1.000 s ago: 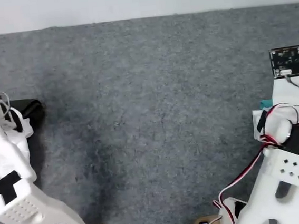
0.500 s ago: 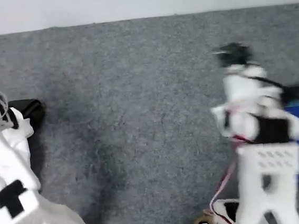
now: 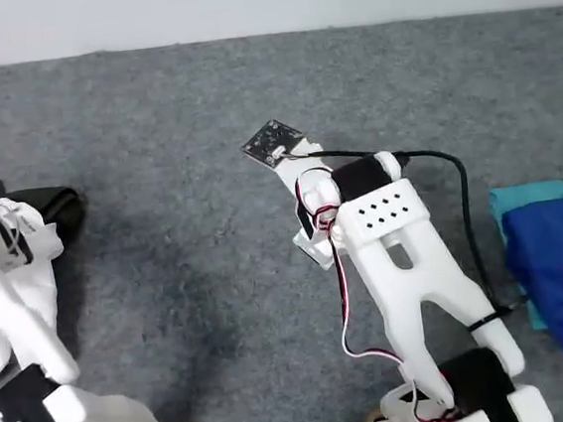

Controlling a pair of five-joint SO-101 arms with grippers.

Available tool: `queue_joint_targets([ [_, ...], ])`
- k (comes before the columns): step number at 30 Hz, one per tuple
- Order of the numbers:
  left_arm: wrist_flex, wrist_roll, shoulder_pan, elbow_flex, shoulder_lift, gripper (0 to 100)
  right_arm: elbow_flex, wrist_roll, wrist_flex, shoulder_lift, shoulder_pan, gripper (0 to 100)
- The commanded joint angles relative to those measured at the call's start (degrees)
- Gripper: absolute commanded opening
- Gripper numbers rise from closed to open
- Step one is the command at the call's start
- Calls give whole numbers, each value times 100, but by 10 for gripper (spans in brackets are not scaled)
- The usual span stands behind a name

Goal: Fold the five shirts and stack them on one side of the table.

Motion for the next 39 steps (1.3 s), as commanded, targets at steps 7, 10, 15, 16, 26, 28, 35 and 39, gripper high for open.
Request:
queue_joint_targets([
  [7,-1477,-62,-18,998,-264,148,-220,44,66,13,-13,655],
  [10,-1864,-62,-9,1376,-264,148,-220,44,66,13,-13,655],
  [15,-2286,-255,360,1754,-264,22,-220,44,66,13,-13,655],
  [16,-2312,-448,501,1780,-264,8,-220,44,66,13,-13,655],
  [26,-1363,-791,1837,1103,-334,12,-211,44,75,13,716,655],
  [28,-1116,-791,2092,910,-334,11,-211,44,75,13,1147,655],
  [35,-985,-756,2242,576,-334,12,-202,26,154,22,2229,655],
  [39,-774,-747,1829,558,-334,39,-202,26,154,66,2360,655],
])
